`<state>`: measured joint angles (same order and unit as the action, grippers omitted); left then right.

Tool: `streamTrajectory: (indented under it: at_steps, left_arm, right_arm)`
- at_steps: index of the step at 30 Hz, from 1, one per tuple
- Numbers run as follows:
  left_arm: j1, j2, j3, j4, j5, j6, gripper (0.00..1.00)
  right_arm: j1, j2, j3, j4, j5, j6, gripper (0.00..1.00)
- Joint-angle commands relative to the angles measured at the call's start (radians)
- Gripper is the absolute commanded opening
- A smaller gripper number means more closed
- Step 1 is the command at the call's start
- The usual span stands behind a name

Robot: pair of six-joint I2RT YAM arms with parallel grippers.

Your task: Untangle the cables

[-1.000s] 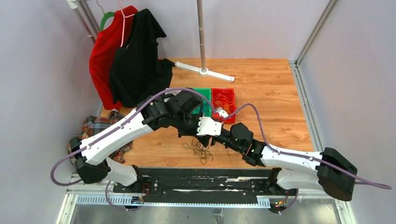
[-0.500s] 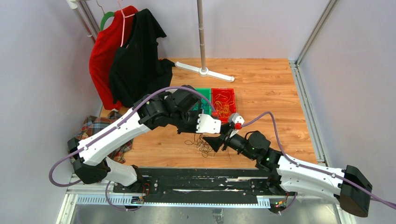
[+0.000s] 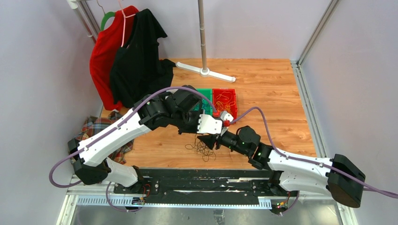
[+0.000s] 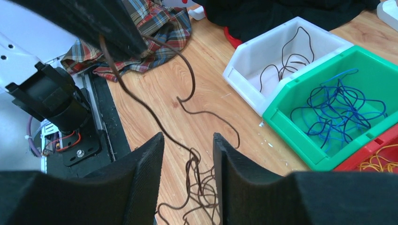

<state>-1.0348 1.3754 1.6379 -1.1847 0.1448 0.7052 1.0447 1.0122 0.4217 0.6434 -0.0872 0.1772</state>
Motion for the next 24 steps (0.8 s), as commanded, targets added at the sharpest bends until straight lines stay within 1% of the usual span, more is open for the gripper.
streamTrajectory:
  at_steps: [1,5,8,16,21,24]
  left_arm:
    - [0.002,-0.014,0.026,-0.006,0.004,0.009,0.0]
    - [0.001,-0.019,0.034,-0.006,0.008,0.007,0.0]
    - [0.001,-0.023,0.068,-0.008,0.007,0.005,0.0]
    - [0.001,-0.054,0.175,-0.011,-0.014,0.007,0.0]
    - [0.001,-0.068,0.265,-0.012,-0.047,0.01,0.0]
    - [0.001,-0.075,0.317,-0.011,-0.085,0.039,0.0]
  right_arm:
    - [0.012,0.033,0.064,0.078,-0.012,-0.024,0.39]
    - [0.012,0.08,0.069,0.077,-0.019,-0.02,0.3]
    - [0.012,0.123,0.04,0.105,-0.006,-0.004,0.22]
    - [0.011,0.269,-0.023,0.218,0.016,0.034,0.14]
    - [0.006,0.362,-0.048,0.294,0.038,0.059,0.1]
    - [0.004,0.412,-0.071,0.337,0.044,0.077,0.08]
